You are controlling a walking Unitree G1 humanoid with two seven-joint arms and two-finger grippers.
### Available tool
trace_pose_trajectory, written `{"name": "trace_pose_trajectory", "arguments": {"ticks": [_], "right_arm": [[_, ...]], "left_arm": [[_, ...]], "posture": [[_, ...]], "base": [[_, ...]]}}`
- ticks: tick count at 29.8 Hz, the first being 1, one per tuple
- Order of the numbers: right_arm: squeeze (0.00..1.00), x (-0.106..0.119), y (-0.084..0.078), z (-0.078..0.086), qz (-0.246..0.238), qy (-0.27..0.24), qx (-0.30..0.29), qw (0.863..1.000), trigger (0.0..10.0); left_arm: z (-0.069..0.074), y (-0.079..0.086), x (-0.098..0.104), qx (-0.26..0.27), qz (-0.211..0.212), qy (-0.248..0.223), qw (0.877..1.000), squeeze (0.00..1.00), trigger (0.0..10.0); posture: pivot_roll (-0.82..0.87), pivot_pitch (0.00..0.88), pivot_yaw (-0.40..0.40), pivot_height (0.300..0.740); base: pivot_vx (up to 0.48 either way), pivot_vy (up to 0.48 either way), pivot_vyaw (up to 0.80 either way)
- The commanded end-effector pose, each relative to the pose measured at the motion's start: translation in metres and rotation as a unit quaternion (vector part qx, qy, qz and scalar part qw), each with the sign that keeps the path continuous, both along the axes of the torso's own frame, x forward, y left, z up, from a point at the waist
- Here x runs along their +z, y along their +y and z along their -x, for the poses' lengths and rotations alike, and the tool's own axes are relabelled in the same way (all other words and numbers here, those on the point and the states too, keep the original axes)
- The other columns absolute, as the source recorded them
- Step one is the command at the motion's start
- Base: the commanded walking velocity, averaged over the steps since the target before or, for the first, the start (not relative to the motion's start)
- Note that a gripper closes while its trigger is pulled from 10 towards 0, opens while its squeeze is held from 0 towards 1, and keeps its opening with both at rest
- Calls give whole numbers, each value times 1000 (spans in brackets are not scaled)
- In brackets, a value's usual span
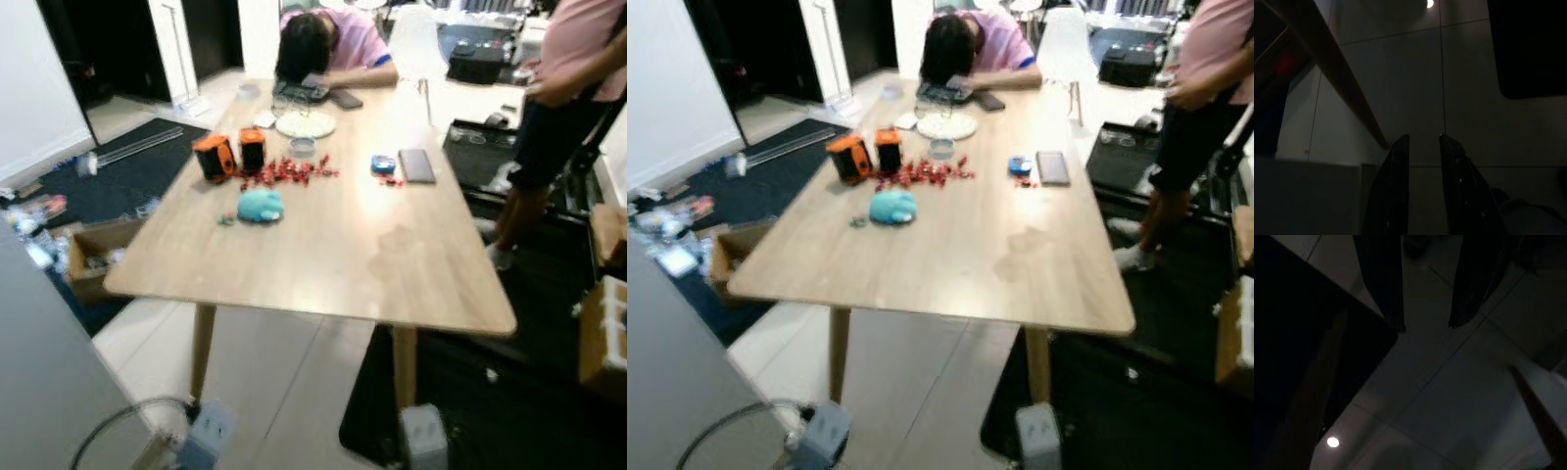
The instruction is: Hang keys on a hook
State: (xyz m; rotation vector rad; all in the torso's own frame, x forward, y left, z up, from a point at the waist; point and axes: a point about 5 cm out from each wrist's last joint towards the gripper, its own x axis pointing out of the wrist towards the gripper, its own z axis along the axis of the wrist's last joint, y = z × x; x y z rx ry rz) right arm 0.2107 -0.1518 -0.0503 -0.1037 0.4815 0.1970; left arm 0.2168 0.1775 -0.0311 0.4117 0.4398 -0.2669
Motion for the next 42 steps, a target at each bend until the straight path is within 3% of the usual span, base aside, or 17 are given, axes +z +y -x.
{"name": "trace_pose_trajectory", "arguments": {"ticks": [1,5,13,16,25,30,35,39,40,42], "right_arm": [[0,-5,-11,7,10,15,-14,1000,10000],[0,-4,-11,6,10,15,-13,1000,10000],[0,-3,-16,5,13,13,-17,1000,10000],[0,-4,-18,6,13,14,-19,1000,10000],[0,-4,-21,7,14,16,-26,999,10000],[0,-5,-32,10,20,18,-43,999,10000],[0,-5,-43,14,24,19,-59,998,10000],[0,-5,-59,19,30,21,-87,996,10000],[0,-5,-59,19,30,21,-87,996,10000],[0,-5,-69,24,34,23,-107,993,10000]], "left_arm": [[4,3,-3,3,-4,9,1000,0,10000],[4,4,-3,6,-7,10,1000,0,10000],[11,25,-5,35,-24,16,999,0,10000],[19,37,-7,53,-32,24,998,0,10000],[36,51,-16,69,-48,51,995,0,10000],[54,66,-23,109,-45,75,990,0,10000],[62,77,-21,146,-34,76,986,0,10000],[75,104,-16,219,-33,70,973,0,10000],[75,104,-16,219,-33,70,973,0,10000],[85,128,-11,274,-39,69,958,0,10000]], "posture": [[59,126,33,740],[58,123,31,740],[55,113,37,740],[58,112,41,740],[62,114,44,740],[67,125,46,740],[72,137,51,740],[79,143,61,740],[79,143,61,740],[86,153,66,740]], "base": [[270,0,0],[0,0,0],[0,0,0],[0,0,0],[0,0,0],[0,0,0],[0,0,0],[0,0,0],[0,0,0],[0,0,0]]}}
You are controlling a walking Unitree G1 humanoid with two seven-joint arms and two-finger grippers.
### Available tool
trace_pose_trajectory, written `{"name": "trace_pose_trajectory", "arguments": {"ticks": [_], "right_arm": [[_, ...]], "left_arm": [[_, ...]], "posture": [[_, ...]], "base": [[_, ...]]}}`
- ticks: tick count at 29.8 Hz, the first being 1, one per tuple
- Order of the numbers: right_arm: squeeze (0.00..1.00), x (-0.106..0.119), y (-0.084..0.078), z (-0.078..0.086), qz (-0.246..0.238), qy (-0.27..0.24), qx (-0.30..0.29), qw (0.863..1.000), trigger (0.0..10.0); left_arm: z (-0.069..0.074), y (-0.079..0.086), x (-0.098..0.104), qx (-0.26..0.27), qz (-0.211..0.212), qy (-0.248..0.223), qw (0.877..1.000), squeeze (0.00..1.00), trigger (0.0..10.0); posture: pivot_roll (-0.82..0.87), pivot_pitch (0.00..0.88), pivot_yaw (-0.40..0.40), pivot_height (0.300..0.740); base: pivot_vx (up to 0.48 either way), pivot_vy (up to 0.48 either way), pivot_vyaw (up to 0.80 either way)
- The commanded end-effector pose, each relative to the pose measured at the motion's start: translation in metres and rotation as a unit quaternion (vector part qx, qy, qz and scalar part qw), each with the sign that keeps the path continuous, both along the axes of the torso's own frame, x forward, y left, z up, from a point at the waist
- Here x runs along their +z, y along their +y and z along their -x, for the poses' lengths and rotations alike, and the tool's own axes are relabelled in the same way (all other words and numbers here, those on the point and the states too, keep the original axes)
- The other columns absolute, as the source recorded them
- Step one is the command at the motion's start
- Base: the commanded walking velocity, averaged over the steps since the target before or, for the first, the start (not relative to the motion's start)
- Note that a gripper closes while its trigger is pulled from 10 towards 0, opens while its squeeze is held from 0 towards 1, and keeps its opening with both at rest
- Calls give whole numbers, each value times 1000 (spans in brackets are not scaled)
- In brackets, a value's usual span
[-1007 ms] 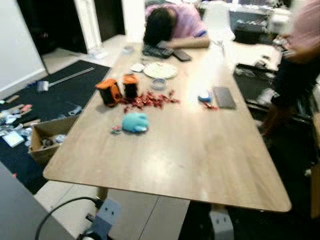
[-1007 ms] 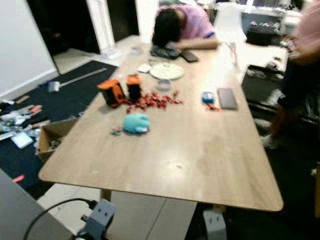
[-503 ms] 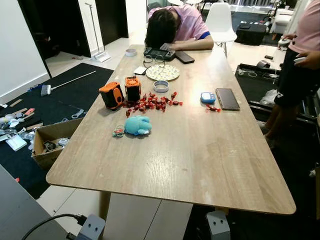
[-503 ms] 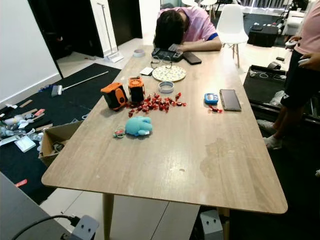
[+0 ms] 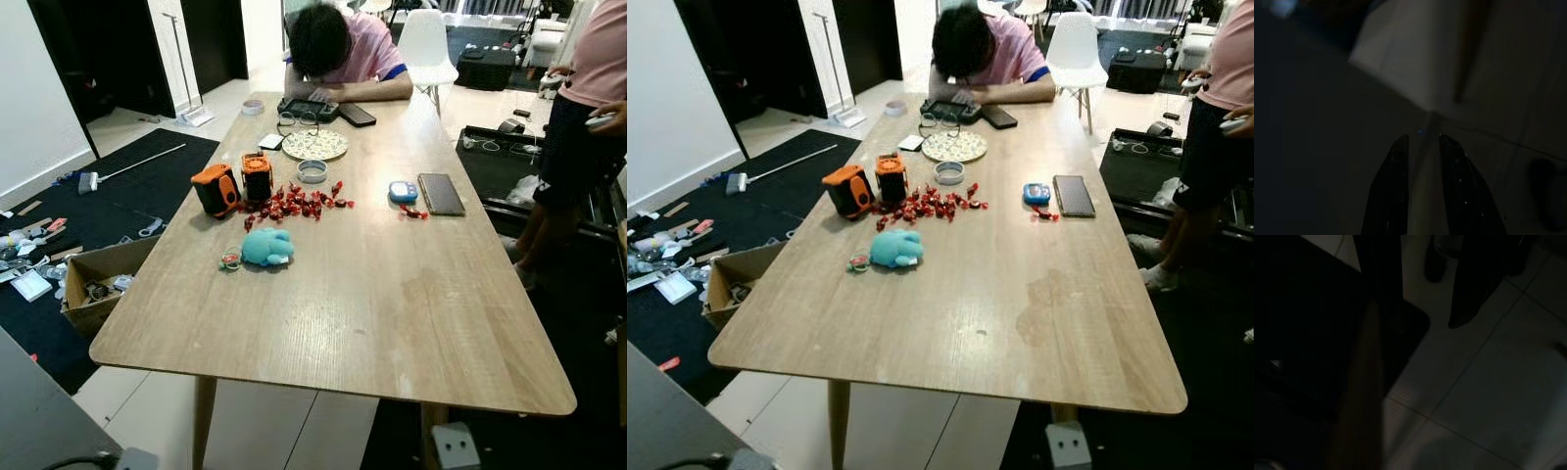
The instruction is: Hang keys on a hook
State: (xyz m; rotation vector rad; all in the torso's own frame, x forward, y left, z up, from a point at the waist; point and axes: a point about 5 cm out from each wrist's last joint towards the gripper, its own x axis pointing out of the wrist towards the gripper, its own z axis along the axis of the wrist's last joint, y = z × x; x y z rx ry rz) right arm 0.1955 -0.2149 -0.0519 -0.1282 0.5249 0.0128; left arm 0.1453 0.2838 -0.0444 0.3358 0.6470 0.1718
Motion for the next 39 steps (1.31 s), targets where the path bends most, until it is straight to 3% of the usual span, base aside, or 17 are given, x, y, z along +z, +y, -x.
{"name": "trace_pose_trajectory", "arguments": {"ticks": [1,4,10,12,13,15,16,19,20,23,25,29,32,34,35,37,39], "right_arm": [[0,-3,-6,8,-2,7,-21,1000,10000],[0,-3,-20,15,4,8,-45,999,10000],[0,2,-36,17,1,-3,-84,996,10000],[0,7,-49,15,6,-12,-100,995,10000],[0,7,-49,15,6,-12,-100,995,10000],[0,11,-56,13,11,-16,-103,994,10000],[0,11,-56,13,11,-16,-103,994,10000],[0,14,-60,9,14,-22,-107,994,10000],[0,16,-63,7,15,-28,-111,993,10000],[0,18,-64,6,15,-32,-114,993,10000],[0,19,-67,6,17,-33,-116,993,10000],[0,18,-68,9,17,-29,-116,993,10000],[0,17,-66,10,16,-27,-114,993,10000],[0,15,-63,10,14,-25,-109,994,10000],[0,15,-63,10,14,-25,-109,994,10000],[0,16,-57,5,10,-30,-98,995,10000],[0,17,-53,1,7,-35,-91,995,10000]], "left_arm": [[13,22,2,45,-13,12,999,0,10000],[32,56,11,104,-48,17,993,0,10000],[39,76,22,153,-55,-5,987,0,10000],[26,84,37,159,-23,-54,986,0,10000],[26,84,37,159,-23,-54,986,0,10000],[3,82,58,132,18,-108,985,0,10000],[3,82,58,132,18,-108,985,0,10000],[-15,78,76,106,47,-148,982,0,10000],[-27,72,89,83,69,-176,978,0,10000],[-36,65,100,57,90,-197,975,0,10000],[-52,39,129,-25,147,-238,960,0,10000],[-61,22,149,-79,187,-261,944,0,10000],[-64,16,156,-94,196,-269,938,0,10000],[-75,-2,175,-126,209,-292,925,0,10000],[-75,-2,175,-126,209,-292,925,0,10000],[-90,-23,191,-159,196,-304,918,0,10000],[-98,-33,196,-172,183,-310,917,0,10000]], "posture": [[86,153,66,740],[91,159,69,740],[91,163,68,740],[92,165,59,740],[92,165,59,740],[94,163,54,740],[94,163,54,740],[95,162,53,740],[94,164,53,740],[93,164,53,740],[93,165,53,740],[92,165,52,740],[92,165,52,740],[91,160,50,740],[91,160,50,740],[93,152,49,740],[93,152,48,740]], "base": [[0,0,0],[0,0,0],[0,0,0],[0,0,0],[0,0,0],[0,0,0],[0,0,0],[0,0,0],[0,0,0],[0,0,0],[0,0,0],[0,0,0],[0,0,0],[0,0,0],[0,0,0],[0,0,0],[0,0,0]]}}
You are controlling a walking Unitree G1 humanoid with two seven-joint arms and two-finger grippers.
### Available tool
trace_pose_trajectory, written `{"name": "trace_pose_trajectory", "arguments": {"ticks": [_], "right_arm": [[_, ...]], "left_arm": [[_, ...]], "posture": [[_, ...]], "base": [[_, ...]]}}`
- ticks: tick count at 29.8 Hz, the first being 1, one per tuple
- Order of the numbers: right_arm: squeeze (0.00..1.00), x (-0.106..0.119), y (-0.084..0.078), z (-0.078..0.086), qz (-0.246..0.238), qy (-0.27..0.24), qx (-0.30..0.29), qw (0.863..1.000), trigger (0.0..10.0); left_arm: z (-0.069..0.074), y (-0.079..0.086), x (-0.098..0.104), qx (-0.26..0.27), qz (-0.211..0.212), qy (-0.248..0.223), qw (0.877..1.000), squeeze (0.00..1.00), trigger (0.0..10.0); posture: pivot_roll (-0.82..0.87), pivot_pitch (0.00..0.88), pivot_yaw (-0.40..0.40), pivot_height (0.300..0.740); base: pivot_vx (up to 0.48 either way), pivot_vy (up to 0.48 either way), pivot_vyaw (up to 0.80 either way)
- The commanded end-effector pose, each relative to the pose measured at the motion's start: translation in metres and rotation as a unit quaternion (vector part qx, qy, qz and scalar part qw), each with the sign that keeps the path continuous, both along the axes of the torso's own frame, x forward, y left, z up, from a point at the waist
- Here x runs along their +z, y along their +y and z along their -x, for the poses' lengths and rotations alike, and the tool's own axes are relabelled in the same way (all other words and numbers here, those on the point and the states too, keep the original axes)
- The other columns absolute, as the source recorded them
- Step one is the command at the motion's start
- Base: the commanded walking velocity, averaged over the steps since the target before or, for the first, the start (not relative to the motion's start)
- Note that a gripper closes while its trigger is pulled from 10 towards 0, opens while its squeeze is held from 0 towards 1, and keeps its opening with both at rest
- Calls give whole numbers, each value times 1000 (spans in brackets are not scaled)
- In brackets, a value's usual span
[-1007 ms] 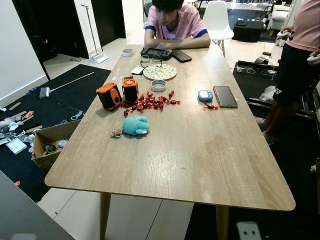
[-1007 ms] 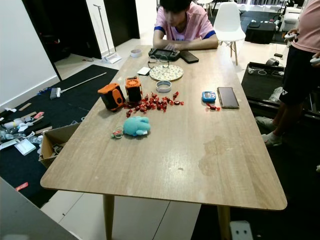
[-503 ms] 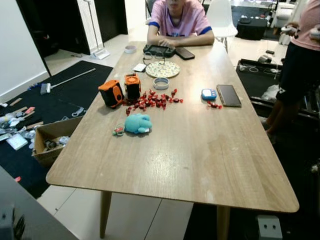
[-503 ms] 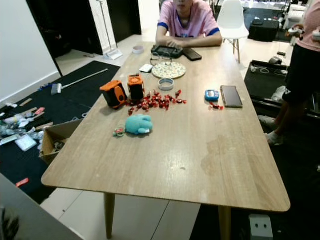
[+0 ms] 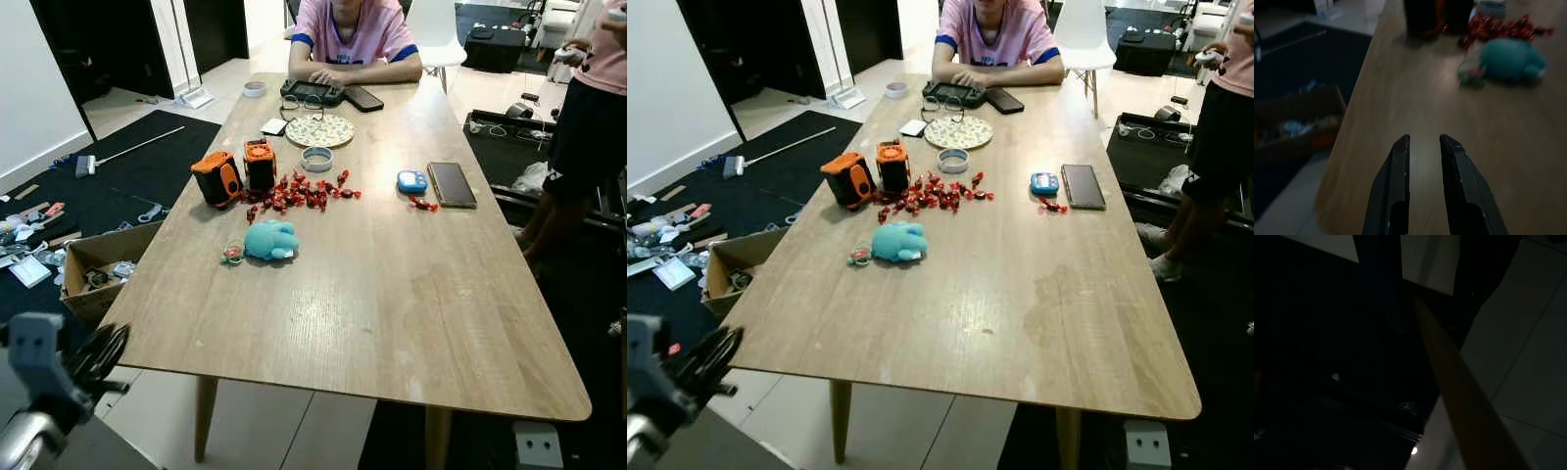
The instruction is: Hang keys on a hook
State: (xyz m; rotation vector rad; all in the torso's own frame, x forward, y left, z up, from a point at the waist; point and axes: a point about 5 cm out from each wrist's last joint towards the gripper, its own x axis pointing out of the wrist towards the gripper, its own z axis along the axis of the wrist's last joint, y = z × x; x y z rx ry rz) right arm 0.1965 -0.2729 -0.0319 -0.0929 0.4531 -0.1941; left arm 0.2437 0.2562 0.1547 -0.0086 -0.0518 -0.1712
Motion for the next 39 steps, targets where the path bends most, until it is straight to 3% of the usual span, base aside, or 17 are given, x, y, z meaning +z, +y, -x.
{"name": "trace_pose_trajectory", "arguments": {"ticks": [1,2,4,6,9,13,18,20,22,25,29,37,38,39], "right_arm": [[0,-1,11,-3,-7,-3,20,1000,10000],[0,-1,11,-3,-7,-3,20,1000,10000],[0,4,25,-16,-18,-27,37,999,10000],[0,6,29,-20,-23,-36,41,998,10000],[0,15,46,-35,-37,-69,57,995,10000],[0,17,55,-41,-43,-78,67,994,10000],[0,17,63,-42,-47,-76,76,993,10000],[0,15,68,-41,-51,-75,83,992,10000],[0,13,68,-35,-52,-73,80,993,10000],[0,12,67,-33,-52,-72,78,993,10000],[0,9,52,-19,-37,-66,63,995,10000],[0,16,46,-20,-28,-79,60,995,10000],[0,19,46,-22,-28,-86,62,994,10000],[0,22,47,-23,-27,-93,63,993,10000]], "left_arm": [[-9,-18,2,-9,-11,-1,1000,0,10000],[-9,-18,2,-9,-11,-1,1000,0,10000],[-26,-42,9,-16,5,-21,1000,0,10000],[-30,-50,10,-22,5,-23,999,0,10000],[-48,-79,0,-32,-50,4,998,0,10000],[-63,-96,-10,-21,-90,38,995,0,10000],[-80,-114,-10,-10,-115,45,992,0,10000],[-96,-129,-12,2,-138,54,989,0,10000],[-107,-130,-12,22,-152,68,986,0,10000],[-110,-129,-13,28,-156,72,985,0,10000],[-122,-120,-8,55,-173,77,980,0,10000],[-132,-116,1,88,-197,60,975,0,10000],[-135,-116,5,92,-203,51,974,176,10000],[-138,-116,9,97,-206,42,973,561,10000]], "posture": [[97,152,47,740],[97,152,47,740],[90,147,49,740],[87,147,48,740],[73,151,53,740],[67,161,52,740],[59,176,55,740],[55,183,57,740],[37,208,69,740],[37,208,69,740],[11,247,82,740],[-15,285,84,740],[-20,294,82,740],[-29,305,80,740]], "base": [[0,0,0],[0,0,0],[0,0,0],[0,0,0],[0,0,0],[0,0,0],[0,0,0],[0,0,0],[0,0,0],[0,0,0],[0,0,0],[0,0,0],[0,0,0],[0,0,0]]}}
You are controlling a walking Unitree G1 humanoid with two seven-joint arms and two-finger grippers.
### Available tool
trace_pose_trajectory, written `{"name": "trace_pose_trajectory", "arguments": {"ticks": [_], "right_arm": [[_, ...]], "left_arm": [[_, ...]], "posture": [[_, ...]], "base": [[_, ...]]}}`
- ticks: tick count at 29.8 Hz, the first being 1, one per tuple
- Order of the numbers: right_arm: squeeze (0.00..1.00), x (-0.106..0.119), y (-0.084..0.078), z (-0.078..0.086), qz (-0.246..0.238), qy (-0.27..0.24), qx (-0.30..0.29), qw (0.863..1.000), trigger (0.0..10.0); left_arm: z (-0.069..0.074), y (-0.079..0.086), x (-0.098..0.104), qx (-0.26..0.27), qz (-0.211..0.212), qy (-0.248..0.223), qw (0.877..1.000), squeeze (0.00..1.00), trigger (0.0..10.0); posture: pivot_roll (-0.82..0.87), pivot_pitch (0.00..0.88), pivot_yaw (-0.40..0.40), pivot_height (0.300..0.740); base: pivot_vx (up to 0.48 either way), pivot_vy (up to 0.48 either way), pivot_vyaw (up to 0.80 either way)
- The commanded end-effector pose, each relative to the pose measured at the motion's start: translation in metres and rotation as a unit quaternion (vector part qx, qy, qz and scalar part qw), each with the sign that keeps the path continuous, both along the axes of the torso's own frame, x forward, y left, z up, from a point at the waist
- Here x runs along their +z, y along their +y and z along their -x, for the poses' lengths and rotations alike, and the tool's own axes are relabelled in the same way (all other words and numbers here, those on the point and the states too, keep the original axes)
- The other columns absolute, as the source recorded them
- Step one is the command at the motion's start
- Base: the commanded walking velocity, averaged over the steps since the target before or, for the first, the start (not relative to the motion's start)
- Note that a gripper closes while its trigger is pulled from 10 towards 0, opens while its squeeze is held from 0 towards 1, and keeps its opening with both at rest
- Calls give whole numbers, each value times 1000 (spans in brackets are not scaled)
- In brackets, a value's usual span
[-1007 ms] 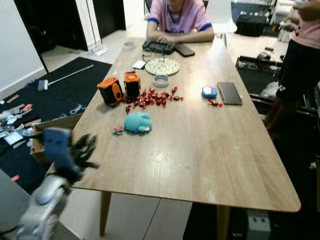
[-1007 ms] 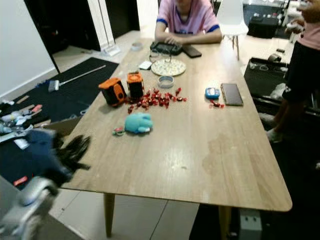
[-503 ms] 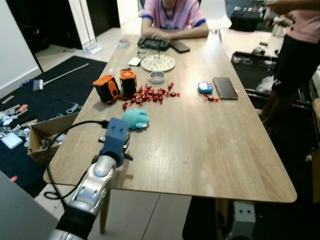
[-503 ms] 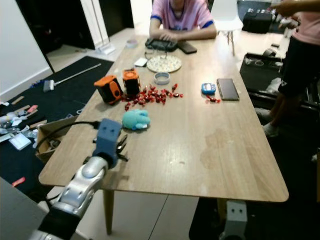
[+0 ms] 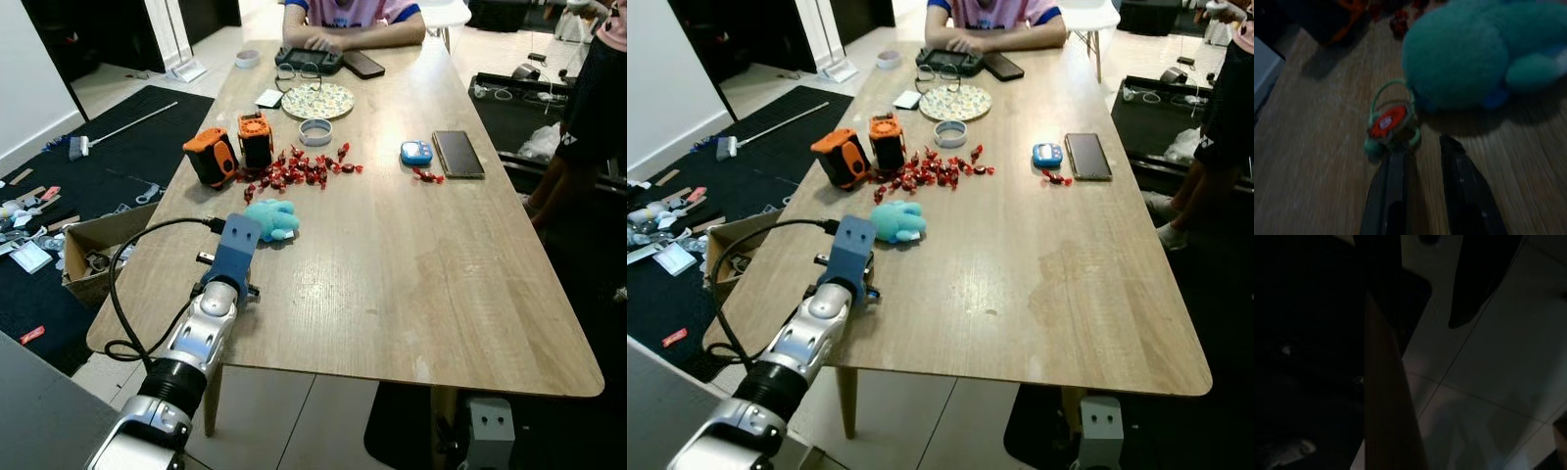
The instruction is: Hang keys on a hook
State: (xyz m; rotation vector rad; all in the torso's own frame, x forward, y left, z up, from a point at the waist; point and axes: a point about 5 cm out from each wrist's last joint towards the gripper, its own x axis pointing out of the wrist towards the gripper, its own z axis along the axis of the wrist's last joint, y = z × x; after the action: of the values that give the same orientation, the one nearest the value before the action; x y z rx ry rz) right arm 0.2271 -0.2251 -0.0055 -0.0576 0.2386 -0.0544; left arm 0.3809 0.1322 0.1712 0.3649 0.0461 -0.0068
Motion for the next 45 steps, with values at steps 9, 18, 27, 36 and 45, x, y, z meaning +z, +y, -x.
{"name": "trace_pose_trajectory", "arguments": {"ticks": [9,18,27,36,45], "right_arm": [[0,0,0,8,-3,6,0,1000,10000],[0,1,3,6,-3,11,5,1000,10000],[0,2,7,5,-3,16,13,1000,10000],[0,-3,4,13,-3,26,2,1000,10000],[0,-3,9,10,-5,30,10,999,10000]], "left_arm": [[-6,26,11,47,-34,-32,998,1000,10000],[-5,26,17,31,-63,-67,995,0,10000],[-4,-22,0,-45,-57,-51,996,0,10000],[7,-51,-4,-96,-49,-59,992,0,8980],[1,-52,4,-38,-36,-72,996,0,9765]], "posture": [[-33,312,72,740],[-18,307,66,740],[-25,304,64,740],[-20,307,76,740],[-15,310,71,740]], "base": [[0,0,0],[0,0,0],[0,0,0],[0,0,0],[0,0,0]]}}
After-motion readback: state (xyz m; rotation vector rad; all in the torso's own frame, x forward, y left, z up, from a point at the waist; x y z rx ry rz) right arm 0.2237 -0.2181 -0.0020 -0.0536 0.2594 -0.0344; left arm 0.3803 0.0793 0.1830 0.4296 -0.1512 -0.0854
